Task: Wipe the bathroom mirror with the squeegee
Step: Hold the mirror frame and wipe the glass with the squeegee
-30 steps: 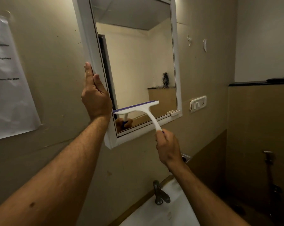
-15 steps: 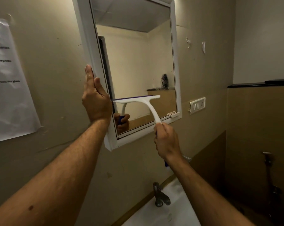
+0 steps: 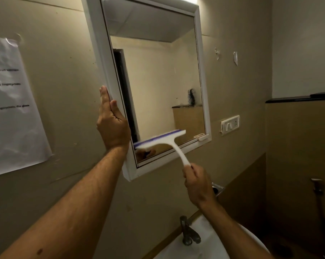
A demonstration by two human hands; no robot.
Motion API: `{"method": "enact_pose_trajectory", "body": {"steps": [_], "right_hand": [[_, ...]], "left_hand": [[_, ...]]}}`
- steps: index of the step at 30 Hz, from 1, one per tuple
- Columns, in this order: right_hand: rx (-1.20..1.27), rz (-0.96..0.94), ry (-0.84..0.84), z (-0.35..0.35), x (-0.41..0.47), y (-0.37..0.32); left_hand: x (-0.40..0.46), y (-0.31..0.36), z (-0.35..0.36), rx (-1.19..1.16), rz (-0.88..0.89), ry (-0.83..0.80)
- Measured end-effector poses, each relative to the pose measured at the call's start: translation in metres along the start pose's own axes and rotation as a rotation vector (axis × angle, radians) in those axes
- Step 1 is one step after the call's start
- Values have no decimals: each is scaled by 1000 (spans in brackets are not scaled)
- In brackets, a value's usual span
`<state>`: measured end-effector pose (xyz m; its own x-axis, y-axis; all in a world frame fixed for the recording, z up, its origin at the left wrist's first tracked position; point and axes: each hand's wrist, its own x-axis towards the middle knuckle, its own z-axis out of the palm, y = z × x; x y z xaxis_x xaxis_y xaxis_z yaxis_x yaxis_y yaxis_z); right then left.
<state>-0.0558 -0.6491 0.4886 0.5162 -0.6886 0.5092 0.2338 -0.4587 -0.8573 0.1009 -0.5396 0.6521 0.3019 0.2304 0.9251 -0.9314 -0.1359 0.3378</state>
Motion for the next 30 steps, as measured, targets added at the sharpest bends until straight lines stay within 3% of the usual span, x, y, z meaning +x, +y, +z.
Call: {"method": "enact_pose_trajectory", "body": {"steps": [5,13,17,20,30], "right_hand": [[48,-40,59,1,39,-43],[-34,-33,54,-4,39,-45],[-108,-159,134,-9,81,-98],[-22,-134,151,-5,99,-125],[-128,-170,114,-5,70,-70]], "left_hand": [[0,0,-1,-10,-8,-31],[9,6,-6,-69,-38,-49],[50,19,-1,-129,-117,33],[88,38,9,-160,-197,40],[104,37,20,-100,9,-55]]}}
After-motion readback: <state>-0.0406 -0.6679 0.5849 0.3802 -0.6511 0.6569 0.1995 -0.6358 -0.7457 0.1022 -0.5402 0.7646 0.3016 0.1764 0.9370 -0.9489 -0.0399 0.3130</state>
